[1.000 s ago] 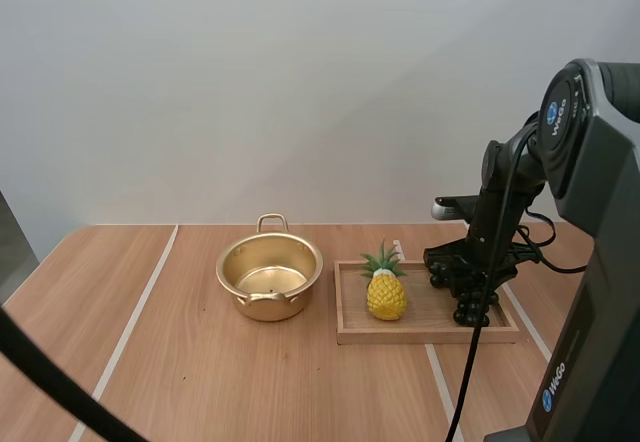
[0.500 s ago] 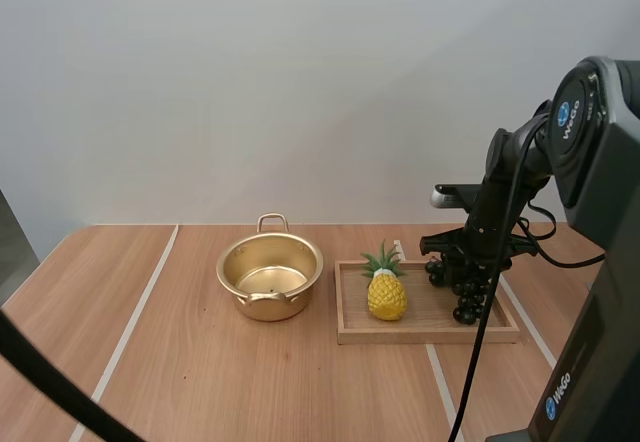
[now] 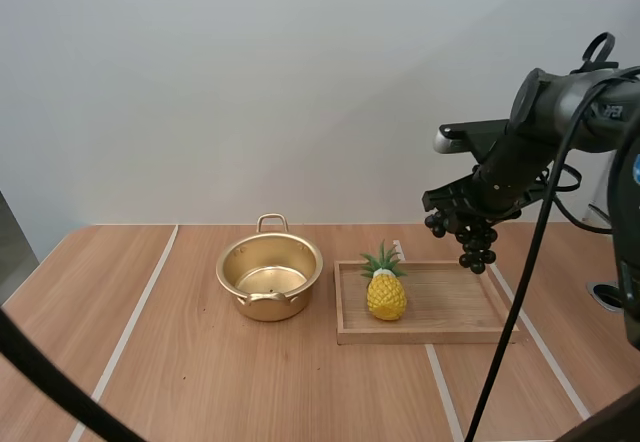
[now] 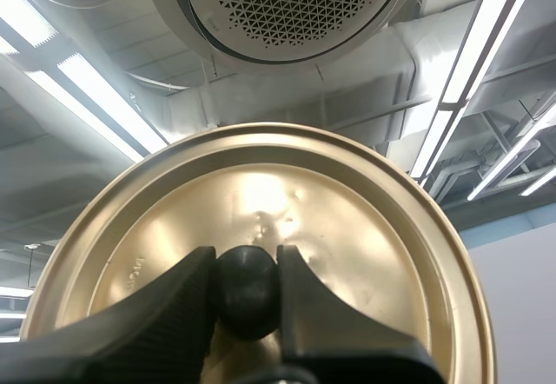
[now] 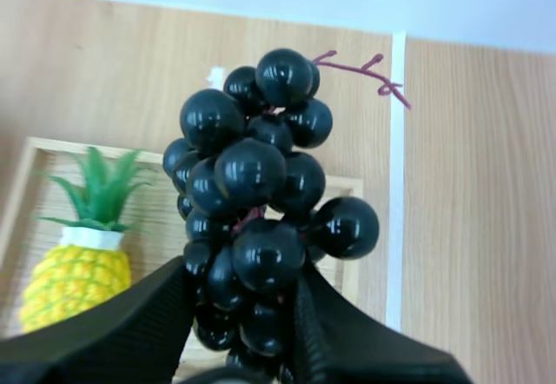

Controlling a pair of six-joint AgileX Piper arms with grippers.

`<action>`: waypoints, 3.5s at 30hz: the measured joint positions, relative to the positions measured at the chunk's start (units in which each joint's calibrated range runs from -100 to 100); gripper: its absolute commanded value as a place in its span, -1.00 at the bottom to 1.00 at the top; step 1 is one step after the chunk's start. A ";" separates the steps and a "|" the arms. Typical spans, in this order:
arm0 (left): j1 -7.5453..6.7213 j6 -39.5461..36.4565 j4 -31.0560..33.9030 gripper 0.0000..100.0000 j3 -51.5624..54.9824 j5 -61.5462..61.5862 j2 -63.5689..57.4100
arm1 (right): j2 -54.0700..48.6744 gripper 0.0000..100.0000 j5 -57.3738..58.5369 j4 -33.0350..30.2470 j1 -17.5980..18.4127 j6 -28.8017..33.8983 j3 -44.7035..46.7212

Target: Open the pot, put the grape inside, and close it

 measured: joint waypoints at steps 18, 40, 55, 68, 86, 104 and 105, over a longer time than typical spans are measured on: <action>0.00 0.00 0.00 -1.00 0.00 2.23 -0.26 | -5.61 -1.00 17.91 25.91 0.54 -14.88 -10.44; 0.00 0.00 0.00 -1.00 0.00 5.56 -0.51 | 0.78 -1.00 17.23 16.66 23.15 -17.73 -12.04; 0.00 0.00 0.00 -1.00 0.00 5.89 -0.51 | 11.69 -1.00 1.53 14.76 23.72 -17.20 -12.04; 0.00 0.00 0.00 -1.00 0.00 6.71 -0.65 | 20.94 -1.00 -3.99 14.67 25.60 -17.41 -12.04; 0.00 0.00 0.00 -1.00 0.00 7.84 -1.63 | 30.43 -1.00 -7.41 11.54 25.60 -17.50 -12.13; 0.00 0.00 0.00 -1.00 0.00 8.86 -1.63 | 30.43 1.00 -10.04 10.57 25.68 -12.12 -12.17; 0.00 0.00 0.00 -1.00 0.00 9.56 -1.63 | 30.43 1.00 -9.84 10.41 25.68 -12.12 -12.17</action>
